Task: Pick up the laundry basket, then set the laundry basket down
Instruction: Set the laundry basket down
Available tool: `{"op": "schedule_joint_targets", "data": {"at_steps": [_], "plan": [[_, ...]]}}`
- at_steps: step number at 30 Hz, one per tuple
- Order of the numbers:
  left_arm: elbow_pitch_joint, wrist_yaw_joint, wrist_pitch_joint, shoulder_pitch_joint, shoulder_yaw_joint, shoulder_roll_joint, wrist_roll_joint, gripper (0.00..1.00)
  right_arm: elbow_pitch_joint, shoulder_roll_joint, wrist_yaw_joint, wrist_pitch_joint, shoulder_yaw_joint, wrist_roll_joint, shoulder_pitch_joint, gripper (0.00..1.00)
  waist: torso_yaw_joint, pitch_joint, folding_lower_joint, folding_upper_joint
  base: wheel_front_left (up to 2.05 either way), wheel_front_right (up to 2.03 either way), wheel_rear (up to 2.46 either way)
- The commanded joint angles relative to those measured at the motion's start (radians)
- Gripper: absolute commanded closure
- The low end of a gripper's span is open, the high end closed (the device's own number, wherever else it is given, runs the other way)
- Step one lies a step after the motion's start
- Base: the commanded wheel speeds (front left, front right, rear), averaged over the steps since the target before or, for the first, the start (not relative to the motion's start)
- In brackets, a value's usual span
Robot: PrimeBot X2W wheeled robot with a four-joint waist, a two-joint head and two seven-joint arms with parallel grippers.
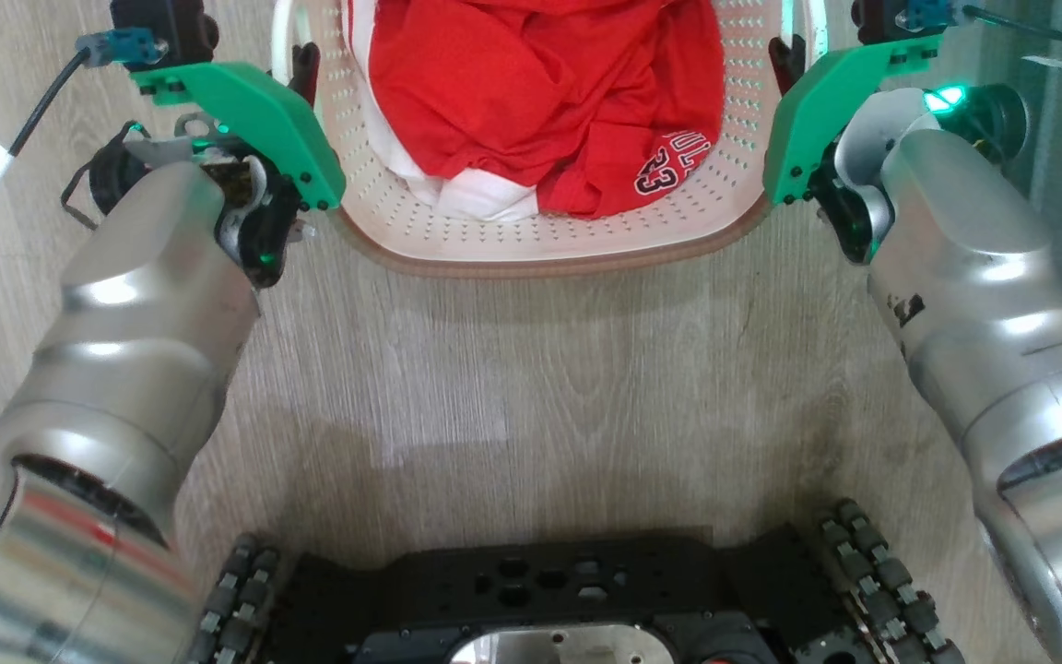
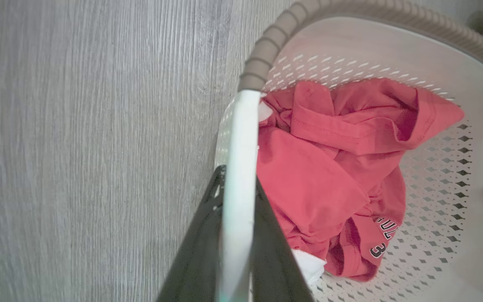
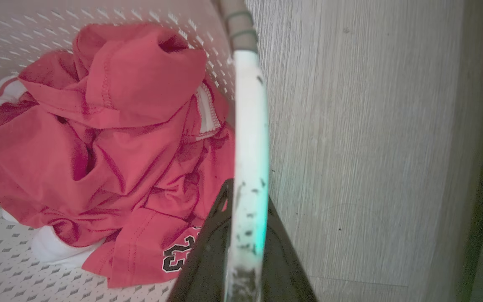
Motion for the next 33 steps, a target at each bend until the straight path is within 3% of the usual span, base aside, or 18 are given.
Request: {"op": "schedule_joint_targets", "data": {"at_steps": [1, 2, 16, 28, 33], "plan": [[-0.008, 0.001, 0.006, 0.002, 0.016, 0.051, -0.01, 0.67, -0.004, -0.004, -0.01, 0.024, 0.023, 0.018, 0.083, 0.08, 0.001, -0.001, 0.0, 0.0, 0.0, 0.0, 0.0], [-0.013, 0.001, 0.01, 0.003, 0.014, 0.053, -0.014, 0.0, -0.016, -0.004, -0.01, 0.03, 0.037, 0.031, 0.087, 0.0, 0.0, -0.002, 0.0, 0.0, 0.0, 0.0, 0.0], [-0.034, 0.001, 0.0, 0.01, -0.021, 0.065, -0.049, 0.0, 0.006, -0.004, -0.01, -0.001, 0.098, 0.084, 0.074, 0.0, -0.003, -0.034, 0.0, 0.0, 0.0, 0.0, 0.0], [-0.006, 0.001, -0.1, 0.062, -0.072, 0.073, -0.004, 0.0, 0.045, -0.004, -0.01, -0.15, 0.064, 0.045, 0.091, 0.0, -0.008, -0.188, 0.0, 0.0, 0.0, 0.0, 0.0], [-0.031, 0.008, -0.111, 0.072, -0.039, 0.086, 0.037, 0.0, 0.049, -0.013, -0.01, -0.191, 0.025, 0.02, 0.112, 0.0, 0.001, -0.257, 0.0, 0.0, 0.0, 0.0, 0.0]]}}
